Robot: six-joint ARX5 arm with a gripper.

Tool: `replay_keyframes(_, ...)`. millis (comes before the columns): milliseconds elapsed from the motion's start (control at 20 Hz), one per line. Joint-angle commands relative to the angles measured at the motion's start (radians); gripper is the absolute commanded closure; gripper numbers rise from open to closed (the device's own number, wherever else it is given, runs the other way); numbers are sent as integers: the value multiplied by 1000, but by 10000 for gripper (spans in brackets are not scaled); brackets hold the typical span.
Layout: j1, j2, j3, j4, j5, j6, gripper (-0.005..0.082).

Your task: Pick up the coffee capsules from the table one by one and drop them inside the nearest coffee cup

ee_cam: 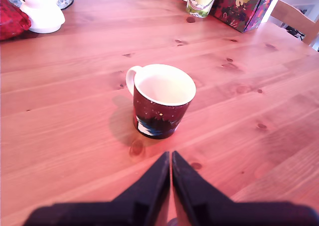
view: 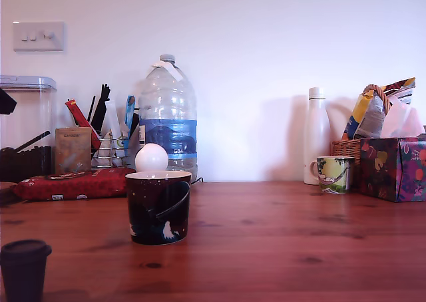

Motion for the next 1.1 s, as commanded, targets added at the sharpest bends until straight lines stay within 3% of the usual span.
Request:
replay_keyframes(0, -3, 3, 5, 6, 0, 0, 788)
replay_keyframes(300, -3, 3, 5, 13, 0, 3, 788)
replay_keyframes(550, -3, 3, 5, 13, 1, -25, 749)
replay_keyframes(650, -3, 3, 5, 21, 0, -30, 592)
replay_keyframes(800, -3, 3, 5, 61, 0, -30, 127)
replay_keyframes(850, -3, 3, 5, 70, 1, -29, 32)
replay_keyframes(1050, -3, 3, 5, 67, 25, -29, 15)
